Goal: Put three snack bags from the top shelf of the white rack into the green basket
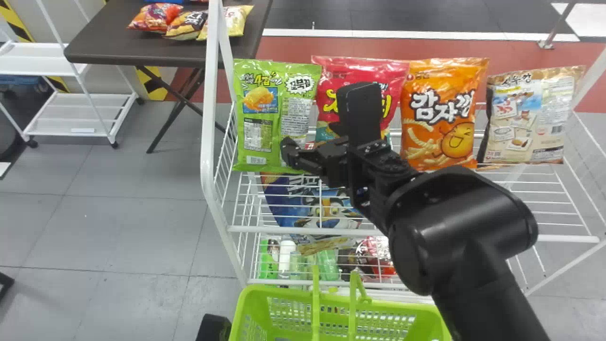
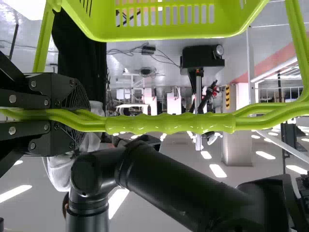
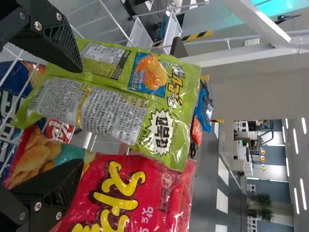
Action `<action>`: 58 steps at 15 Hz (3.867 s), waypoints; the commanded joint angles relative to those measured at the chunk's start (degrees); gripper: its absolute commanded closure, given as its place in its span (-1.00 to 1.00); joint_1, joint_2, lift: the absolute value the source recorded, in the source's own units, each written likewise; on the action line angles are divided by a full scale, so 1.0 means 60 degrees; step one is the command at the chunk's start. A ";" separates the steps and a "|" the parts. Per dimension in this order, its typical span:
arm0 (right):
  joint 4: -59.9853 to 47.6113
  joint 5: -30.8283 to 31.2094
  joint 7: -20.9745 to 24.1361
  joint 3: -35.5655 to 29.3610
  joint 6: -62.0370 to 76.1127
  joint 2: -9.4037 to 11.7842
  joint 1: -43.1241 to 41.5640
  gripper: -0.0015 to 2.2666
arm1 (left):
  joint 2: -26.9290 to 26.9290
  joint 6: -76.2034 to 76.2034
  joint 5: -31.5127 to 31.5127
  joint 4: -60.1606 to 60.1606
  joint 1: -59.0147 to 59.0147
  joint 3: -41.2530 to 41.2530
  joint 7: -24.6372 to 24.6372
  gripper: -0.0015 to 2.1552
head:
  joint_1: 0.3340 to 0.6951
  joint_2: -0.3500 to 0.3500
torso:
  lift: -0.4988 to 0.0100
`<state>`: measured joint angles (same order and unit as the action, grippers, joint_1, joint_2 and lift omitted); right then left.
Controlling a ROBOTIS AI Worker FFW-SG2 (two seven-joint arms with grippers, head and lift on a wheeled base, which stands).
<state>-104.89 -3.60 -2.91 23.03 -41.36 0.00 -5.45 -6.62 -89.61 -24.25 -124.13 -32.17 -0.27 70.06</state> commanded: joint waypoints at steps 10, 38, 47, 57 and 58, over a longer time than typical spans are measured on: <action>0.1763 -0.0601 -0.1126 0.0453 -0.0308 -0.0008 -0.1465 0.56 | -0.0142 -0.0070 -0.0192 0.0445 0.0308 -0.0086 0.0042 0.99 | 1.00 0.30 | 0.96; -0.9165 -0.4863 -0.4569 -0.9039 -0.8121 -0.0008 0.7339 0.90 | 0.0166 -0.0070 -0.0090 -0.0375 0.0074 0.0441 -0.1687 0.99 | 1.00 -1.00 | 0.96; -0.6982 -0.3940 -0.4671 -0.6256 -0.8121 0.0088 0.7559 0.90 | 0.0225 -0.0070 -0.0134 -0.0756 0.0147 0.0251 -0.1819 0.99 | 1.00 -1.00 | 0.96; -0.4887 -0.1538 -0.4173 -0.4674 -0.8042 0.0454 0.7031 -0.96 | 0.0239 -0.0070 -0.0192 -0.0844 0.0147 0.0119 -0.1731 0.99 | 1.00 -1.00 | 0.96; -0.4975 -0.1523 -0.4188 -0.4806 -0.7749 0.0469 0.7090 -0.96 | 0.0239 -0.0070 -0.0192 -0.0844 0.0147 0.0119 -0.1745 0.99 | 1.00 -1.00 | 0.96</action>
<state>-134.11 -13.22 -28.00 -4.87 -89.00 2.50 36.70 -5.18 -89.61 -25.40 -129.18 -31.28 0.48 59.61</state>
